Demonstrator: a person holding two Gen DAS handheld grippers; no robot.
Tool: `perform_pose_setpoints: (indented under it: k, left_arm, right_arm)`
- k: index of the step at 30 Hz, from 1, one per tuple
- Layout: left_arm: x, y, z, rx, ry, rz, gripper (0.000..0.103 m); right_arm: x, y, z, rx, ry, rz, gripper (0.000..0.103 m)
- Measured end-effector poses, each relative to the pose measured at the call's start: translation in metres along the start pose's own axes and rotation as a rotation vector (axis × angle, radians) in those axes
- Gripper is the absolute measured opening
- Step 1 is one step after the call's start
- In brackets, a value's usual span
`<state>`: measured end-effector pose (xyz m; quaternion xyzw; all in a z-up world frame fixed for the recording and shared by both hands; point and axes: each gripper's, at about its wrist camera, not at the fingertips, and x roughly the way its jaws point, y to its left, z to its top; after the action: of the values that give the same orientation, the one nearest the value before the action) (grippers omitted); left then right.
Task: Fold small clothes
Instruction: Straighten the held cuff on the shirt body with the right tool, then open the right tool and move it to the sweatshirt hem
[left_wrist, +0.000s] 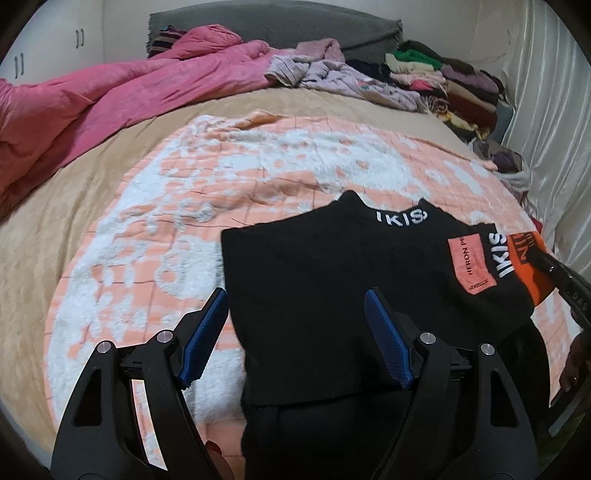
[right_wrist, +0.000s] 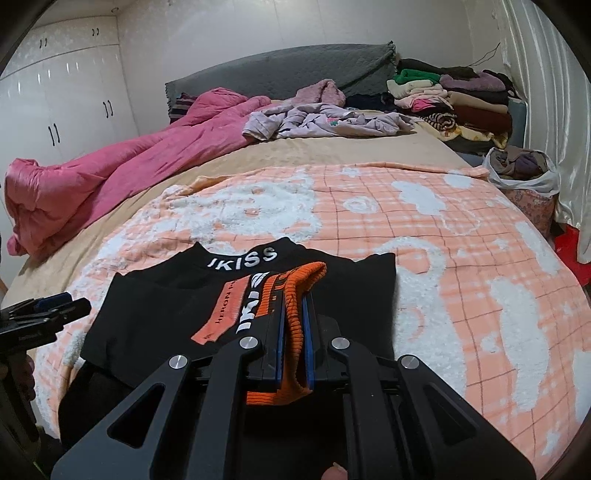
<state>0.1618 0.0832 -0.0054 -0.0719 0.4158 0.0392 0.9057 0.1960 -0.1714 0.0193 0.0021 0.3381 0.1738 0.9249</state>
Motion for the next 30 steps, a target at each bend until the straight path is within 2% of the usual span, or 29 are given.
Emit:
perform_pose_setpoints:
  k: [4,6,7,13,17,22,26,28,30]
  left_arm:
    - [0.015,-0.008,-0.001,0.03,0.032,0.009,0.068]
    - [0.021,-0.01,-0.004,0.042,0.049,0.016,0.068]
    - [0.024,-0.011,-0.006,0.044,0.057,0.015,0.068]
    - [0.033,-0.012,-0.016,0.061,0.093,0.02,0.068]
    - [0.038,-0.013,-0.022,0.084,0.115,0.039,0.068]
    - [0.041,-0.014,-0.026,0.096,0.127,0.04,0.068]
    - [0.042,-0.012,-0.028,0.097,0.131,0.033,0.068]
    - [0.041,-0.011,-0.029,0.091,0.132,0.027,0.068]
    - [0.04,-0.011,-0.03,0.093,0.129,0.025,0.068]
  right_arm:
    - [0.006,-0.003,-0.003,0.009,0.011,-0.029,0.009]
    - [0.007,-0.006,-0.005,0.023,0.006,-0.059,0.022]
    - [0.007,-0.009,-0.006,0.038,0.01,-0.064,0.024]
    - [0.012,-0.003,-0.023,0.027,0.055,-0.044,0.025]
    - [0.015,0.012,-0.032,-0.007,0.085,-0.009,0.033]
    - [0.022,0.035,-0.04,-0.074,0.12,0.045,0.034]
    - [0.038,0.034,-0.049,-0.079,0.188,0.035,0.036]
    - [0.046,0.024,-0.054,-0.068,0.219,-0.033,0.036]
    - [0.049,0.011,-0.058,-0.014,0.227,-0.014,0.036]
